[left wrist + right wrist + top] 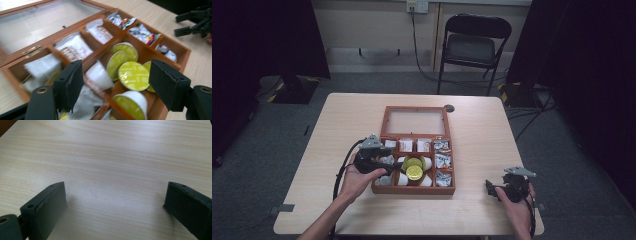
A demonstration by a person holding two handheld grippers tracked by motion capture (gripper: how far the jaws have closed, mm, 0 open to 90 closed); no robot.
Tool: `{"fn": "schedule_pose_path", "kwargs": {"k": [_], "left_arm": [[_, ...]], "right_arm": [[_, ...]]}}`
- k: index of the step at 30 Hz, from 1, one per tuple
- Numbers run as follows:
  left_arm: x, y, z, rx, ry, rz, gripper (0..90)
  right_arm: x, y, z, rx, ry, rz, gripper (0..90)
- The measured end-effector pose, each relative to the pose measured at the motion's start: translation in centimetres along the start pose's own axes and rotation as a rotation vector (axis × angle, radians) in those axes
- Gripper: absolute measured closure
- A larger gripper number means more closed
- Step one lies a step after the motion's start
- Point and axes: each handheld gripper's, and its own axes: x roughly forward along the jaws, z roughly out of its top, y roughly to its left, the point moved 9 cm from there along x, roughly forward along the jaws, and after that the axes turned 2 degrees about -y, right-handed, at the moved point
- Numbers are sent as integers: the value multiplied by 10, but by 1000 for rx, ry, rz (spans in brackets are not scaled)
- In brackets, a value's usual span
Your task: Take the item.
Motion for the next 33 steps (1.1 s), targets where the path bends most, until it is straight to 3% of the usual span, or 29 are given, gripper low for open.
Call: {"fn": "schedule_pose_path", "kwargs": {"k": [7, 16, 20, 28, 33], "left_arm": [[14, -12, 4, 14, 18, -49, 265], [27, -22, 7, 36, 33, -78, 265], [33, -25, 8, 21, 34, -101, 260], [42, -25, 5, 21, 56, -103, 268], [47, -29, 4, 45, 71, -92, 276]], "right_arm": [[0, 0, 0, 0, 0, 0, 34], [0, 0, 0, 0, 0, 0, 34], [0, 0, 0, -1, 0, 0, 34], [0, 0, 0, -1, 0, 0, 34], [0, 0, 0, -1, 0, 0, 34]]}}
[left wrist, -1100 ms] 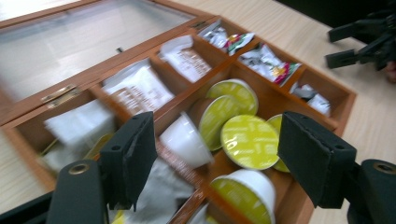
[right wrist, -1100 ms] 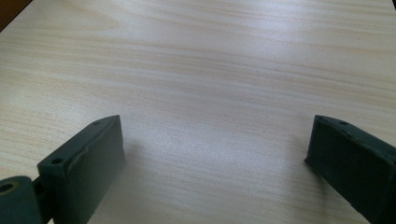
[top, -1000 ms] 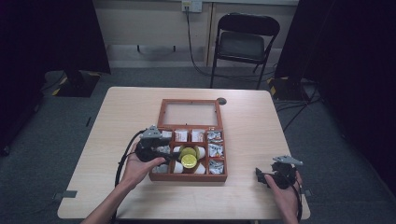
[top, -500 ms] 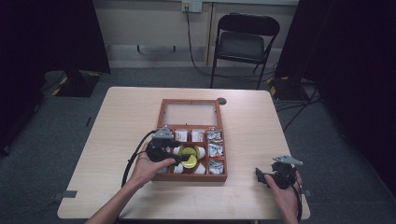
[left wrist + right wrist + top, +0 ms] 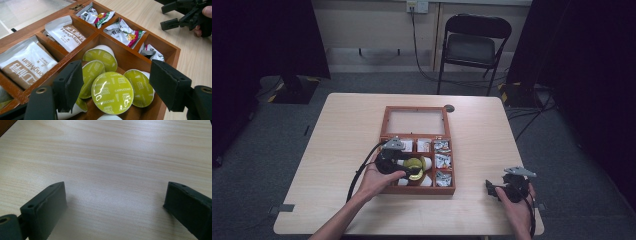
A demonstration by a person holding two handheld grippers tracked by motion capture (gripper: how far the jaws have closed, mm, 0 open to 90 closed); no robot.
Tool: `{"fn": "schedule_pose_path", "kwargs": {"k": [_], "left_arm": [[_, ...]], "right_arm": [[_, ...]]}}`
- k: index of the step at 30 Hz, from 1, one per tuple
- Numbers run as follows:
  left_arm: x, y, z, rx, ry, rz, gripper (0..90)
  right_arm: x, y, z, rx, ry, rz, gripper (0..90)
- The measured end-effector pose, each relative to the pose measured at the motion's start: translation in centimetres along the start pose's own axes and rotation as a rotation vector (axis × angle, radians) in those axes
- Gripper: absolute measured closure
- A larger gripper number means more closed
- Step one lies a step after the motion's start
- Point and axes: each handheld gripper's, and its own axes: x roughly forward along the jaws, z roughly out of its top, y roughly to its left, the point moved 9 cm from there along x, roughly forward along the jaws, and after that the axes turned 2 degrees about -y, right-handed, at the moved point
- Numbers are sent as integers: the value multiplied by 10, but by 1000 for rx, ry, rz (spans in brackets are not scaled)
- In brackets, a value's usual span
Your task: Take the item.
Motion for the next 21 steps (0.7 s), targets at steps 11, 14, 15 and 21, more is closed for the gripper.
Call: {"fn": "schedule_pose_path", "kwargs": {"k": [11, 14, 15, 21], "left_arm": [[8, 1, -7, -15, 49, -11, 303], [11, 2, -11, 2, 72, -5, 317], [12, 2, -12, 7, 87, -1, 317], [16, 3, -17, 5, 110, -2, 315]], "right_arm": [[0, 0, 0, 0, 0, 0, 34], [0, 0, 0, 0, 0, 0, 34], [0, 0, 0, 0, 0, 0, 34], [0, 0, 0, 1, 0, 0, 34]]}}
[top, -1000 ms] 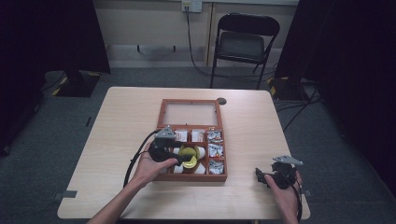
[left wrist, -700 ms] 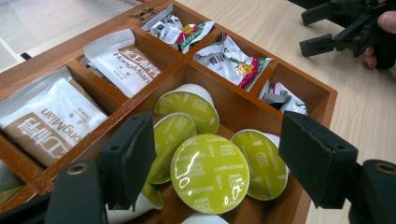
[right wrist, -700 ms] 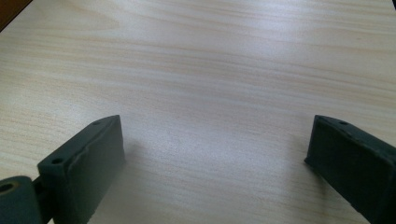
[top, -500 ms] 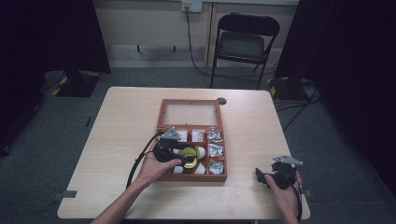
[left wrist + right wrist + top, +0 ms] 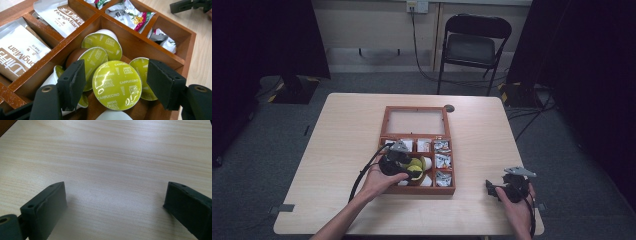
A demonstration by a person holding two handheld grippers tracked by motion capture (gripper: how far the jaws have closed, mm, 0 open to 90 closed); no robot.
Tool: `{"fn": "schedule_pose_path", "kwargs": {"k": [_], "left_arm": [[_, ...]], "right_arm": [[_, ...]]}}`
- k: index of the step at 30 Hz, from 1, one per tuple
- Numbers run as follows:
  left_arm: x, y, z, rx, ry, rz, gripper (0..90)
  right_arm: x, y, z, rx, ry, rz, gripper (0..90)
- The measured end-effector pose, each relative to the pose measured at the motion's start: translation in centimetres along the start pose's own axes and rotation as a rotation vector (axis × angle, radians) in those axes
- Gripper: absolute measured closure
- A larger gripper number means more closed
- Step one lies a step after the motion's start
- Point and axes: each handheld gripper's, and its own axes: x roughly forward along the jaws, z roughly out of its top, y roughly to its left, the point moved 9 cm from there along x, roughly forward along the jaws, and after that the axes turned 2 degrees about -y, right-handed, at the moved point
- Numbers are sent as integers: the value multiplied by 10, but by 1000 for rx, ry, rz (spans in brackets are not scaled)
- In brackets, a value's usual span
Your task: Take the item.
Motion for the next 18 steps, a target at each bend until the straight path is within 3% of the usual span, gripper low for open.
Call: {"fn": "schedule_pose_path", "kwargs": {"k": [2, 7, 18], "left_arm": [[1, 1, -3, -1, 28, 3, 311], [5, 0, -3, 4, 28, 9, 309], [8, -2, -7, 18, 77, 7, 319]], "right_arm": [[0, 0, 0, -1, 0, 0, 34], [0, 0, 0, -1, 0, 0, 34], [0, 0, 0, -1, 0, 0, 34]]}}
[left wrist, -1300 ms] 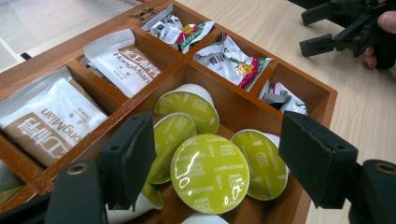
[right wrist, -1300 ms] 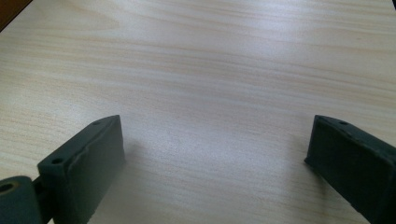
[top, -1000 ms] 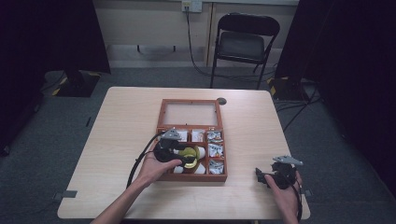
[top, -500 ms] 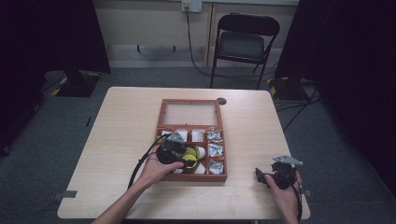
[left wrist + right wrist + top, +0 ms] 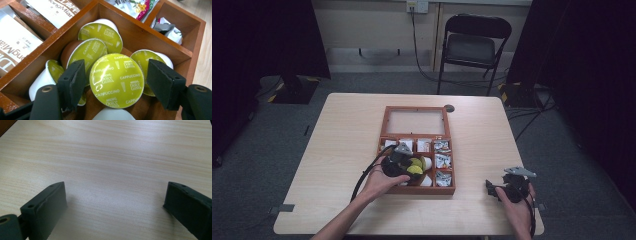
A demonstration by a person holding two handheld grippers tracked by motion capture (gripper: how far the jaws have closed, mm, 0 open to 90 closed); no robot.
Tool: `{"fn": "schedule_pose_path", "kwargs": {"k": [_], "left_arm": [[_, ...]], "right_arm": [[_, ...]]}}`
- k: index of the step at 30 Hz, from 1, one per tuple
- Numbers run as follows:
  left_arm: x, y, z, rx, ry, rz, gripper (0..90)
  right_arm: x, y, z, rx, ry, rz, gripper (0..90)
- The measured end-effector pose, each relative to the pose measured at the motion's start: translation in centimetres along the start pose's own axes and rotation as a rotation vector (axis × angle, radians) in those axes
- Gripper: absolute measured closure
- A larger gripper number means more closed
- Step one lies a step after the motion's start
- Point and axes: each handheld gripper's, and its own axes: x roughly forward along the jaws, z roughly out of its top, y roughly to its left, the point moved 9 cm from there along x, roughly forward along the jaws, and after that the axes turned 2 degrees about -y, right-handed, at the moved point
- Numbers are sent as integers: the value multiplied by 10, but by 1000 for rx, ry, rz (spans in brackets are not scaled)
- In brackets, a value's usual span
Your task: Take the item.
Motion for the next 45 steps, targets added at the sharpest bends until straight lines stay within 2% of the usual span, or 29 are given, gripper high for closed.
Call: {"fn": "schedule_pose_path", "kwargs": {"k": [18, 21, 30, 33, 41, 45], "left_arm": [[8, -3, -5, 19, 67, -6, 343], [9, -4, -6, 17, 84, -21, 341], [11, -5, -7, 27, 103, -6, 348], [11, -4, -8, 52, 117, 6, 370], [11, -5, -8, 44, 108, 9, 378], [11, -5, -8, 58, 116, 6, 380]], "right_arm": [[0, 0, 0, 0, 0, 0, 34], [0, 0, 0, 0, 0, 0, 34], [0, 0, 0, 0, 0, 0, 34], [0, 0, 0, 0, 0, 0, 34], [0, 0, 0, 0, 0, 0, 34], [0, 0, 0, 0, 0, 0, 35]]}}
